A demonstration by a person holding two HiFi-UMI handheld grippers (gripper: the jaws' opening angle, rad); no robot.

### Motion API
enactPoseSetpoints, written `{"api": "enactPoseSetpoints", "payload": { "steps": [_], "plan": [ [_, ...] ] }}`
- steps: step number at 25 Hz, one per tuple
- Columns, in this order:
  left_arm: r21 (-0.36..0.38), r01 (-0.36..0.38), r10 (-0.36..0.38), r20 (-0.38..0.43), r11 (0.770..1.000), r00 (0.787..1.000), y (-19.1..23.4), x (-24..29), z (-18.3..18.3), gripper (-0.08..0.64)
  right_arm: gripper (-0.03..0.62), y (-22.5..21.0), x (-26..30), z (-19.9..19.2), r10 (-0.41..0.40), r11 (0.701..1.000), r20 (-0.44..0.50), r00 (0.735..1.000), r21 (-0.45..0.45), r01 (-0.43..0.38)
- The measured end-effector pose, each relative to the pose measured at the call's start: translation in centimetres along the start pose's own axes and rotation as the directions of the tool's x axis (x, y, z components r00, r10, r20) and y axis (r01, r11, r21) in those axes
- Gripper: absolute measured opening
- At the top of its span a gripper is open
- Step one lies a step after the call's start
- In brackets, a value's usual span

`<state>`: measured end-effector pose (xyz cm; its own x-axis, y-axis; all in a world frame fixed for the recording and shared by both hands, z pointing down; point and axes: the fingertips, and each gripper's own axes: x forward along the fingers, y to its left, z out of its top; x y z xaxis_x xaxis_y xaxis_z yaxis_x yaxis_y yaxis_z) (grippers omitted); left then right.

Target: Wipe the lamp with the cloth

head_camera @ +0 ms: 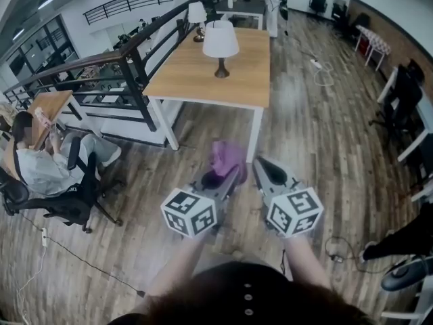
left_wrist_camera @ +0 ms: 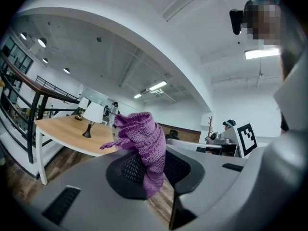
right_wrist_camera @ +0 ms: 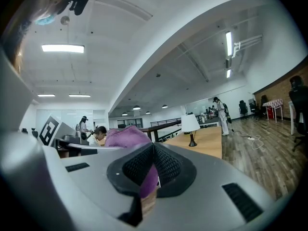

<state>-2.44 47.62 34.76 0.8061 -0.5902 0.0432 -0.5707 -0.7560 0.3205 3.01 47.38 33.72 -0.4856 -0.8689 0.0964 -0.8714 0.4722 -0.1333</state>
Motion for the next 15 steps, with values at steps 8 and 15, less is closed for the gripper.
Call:
{"api": "enactPoseSetpoints", "payload": {
  "steps": [8,15],
  "plan": [
    [-0.007,-0.007,0.007,-0.02,1.0,1.0,0.1,1.8,-1.3,0.08,0.012,-1.8,0.4,-1.2,0.013,0.999,-0.011,1.0,0.035,-0.012],
    [-0.019,-0.001,0.0,-0.027,1.0,1.0,3.9,5.6,-0.8,0.08,0.012,-5.6,4.6,-1.4,0.003,0.999,-0.03,1.0,0.037,-0.002]
  ]
}}
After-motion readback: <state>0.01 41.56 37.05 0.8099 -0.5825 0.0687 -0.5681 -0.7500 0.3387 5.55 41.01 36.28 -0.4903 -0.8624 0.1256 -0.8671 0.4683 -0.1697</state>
